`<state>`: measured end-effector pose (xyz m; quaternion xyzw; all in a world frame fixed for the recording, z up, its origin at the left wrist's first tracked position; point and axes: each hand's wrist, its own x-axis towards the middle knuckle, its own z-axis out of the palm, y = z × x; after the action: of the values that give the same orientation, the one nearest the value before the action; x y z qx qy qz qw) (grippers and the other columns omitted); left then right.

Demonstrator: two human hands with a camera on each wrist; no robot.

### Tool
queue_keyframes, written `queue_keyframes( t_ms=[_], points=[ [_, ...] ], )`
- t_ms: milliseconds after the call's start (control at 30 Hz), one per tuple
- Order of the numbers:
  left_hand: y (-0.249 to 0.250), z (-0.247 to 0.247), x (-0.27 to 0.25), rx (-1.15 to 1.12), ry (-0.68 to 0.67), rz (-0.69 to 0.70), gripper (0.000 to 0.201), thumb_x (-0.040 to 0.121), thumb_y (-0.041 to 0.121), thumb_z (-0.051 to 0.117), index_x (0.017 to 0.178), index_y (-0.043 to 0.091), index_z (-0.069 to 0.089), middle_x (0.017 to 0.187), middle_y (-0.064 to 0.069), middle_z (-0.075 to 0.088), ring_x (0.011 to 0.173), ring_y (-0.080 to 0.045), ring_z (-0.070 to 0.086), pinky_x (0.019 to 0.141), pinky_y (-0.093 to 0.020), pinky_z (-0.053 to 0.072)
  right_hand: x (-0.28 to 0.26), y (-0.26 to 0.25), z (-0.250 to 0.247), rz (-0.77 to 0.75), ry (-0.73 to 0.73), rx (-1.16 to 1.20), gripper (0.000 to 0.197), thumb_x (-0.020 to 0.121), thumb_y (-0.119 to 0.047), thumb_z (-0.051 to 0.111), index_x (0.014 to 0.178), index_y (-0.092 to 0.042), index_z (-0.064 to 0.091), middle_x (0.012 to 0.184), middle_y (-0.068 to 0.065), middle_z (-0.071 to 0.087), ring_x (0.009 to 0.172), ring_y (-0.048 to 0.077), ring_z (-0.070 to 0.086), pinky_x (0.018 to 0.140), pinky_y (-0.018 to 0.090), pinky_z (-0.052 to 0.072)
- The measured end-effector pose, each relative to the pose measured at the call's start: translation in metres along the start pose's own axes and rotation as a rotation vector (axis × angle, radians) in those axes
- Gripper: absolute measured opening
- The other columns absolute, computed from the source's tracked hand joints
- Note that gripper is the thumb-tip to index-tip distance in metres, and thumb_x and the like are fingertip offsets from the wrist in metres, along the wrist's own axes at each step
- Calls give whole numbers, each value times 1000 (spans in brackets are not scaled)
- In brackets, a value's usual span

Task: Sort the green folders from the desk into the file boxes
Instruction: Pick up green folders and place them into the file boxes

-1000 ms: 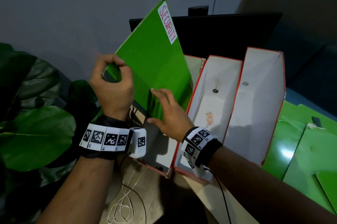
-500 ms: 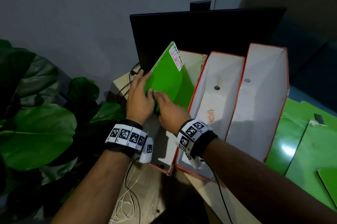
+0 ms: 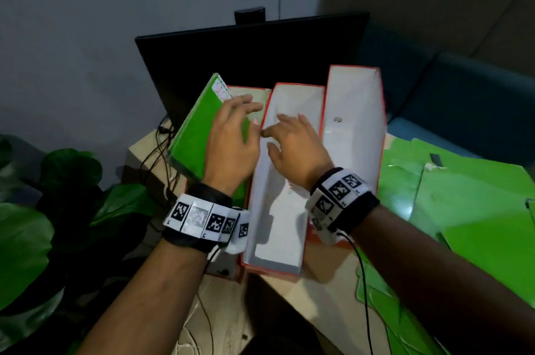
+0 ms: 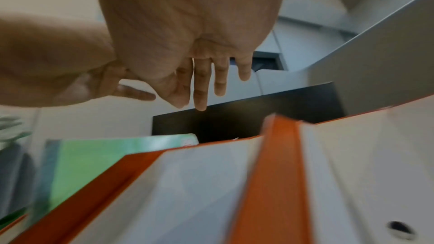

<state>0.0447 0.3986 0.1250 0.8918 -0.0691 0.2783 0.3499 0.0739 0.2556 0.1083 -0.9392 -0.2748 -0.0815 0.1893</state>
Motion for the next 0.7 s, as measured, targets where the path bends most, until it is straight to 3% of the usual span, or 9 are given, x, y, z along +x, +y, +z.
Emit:
queue_keyframes(
  t_ms=[133,233,333,400,467,600,700],
  points=[
    [46,49,-5,-153,-155,85,23,92,6,55,111,14,66,120,1,58,114,-7,52,100,-7,31,-37,62,-34,164,202,38,30,86,-21,50,111,-18,67,114,5,68,126,27,48,110,44,30],
    [83,86,-18,-258,-247,137,23,91,6,56,108,16,68,114,3,62,106,-1,53,97,-5,32,-84,105,-52,303,314,18,26,80,-18,56,102,-15,70,103,7,71,114,31,57,101,46,39],
    [119,124,-36,-346,-332,183,23,90,5,58,106,17,69,109,3,64,101,2,53,95,-5,34,-140,141,-65,430,342,-11,24,77,-15,60,98,-13,71,97,9,71,104,34,61,94,46,46],
    [143,150,-51,-397,-391,226,22,88,3,60,105,15,69,107,2,66,99,-4,57,94,-11,40,-175,159,-75,498,353,-7,23,77,-13,62,98,-12,72,96,10,72,100,35,62,92,45,47],
    [165,175,-66,-436,-461,252,22,87,2,61,105,13,69,105,0,67,100,-9,60,94,-18,44,-204,170,-84,606,333,1,23,81,-11,64,103,-13,72,103,9,71,105,32,59,95,40,43],
    [202,214,-89,-445,-615,288,22,88,3,60,106,13,68,106,0,67,100,-8,58,93,-11,37,-253,189,-96,738,263,11,26,85,-17,60,110,-19,69,107,3,70,108,23,56,96,39,43],
    [226,240,-107,-436,-719,301,22,89,8,59,108,15,68,109,2,65,102,-8,57,94,-15,37,-294,205,-100,818,250,24,27,86,-18,59,112,-18,68,110,3,69,110,22,57,96,40,45]
  ],
)
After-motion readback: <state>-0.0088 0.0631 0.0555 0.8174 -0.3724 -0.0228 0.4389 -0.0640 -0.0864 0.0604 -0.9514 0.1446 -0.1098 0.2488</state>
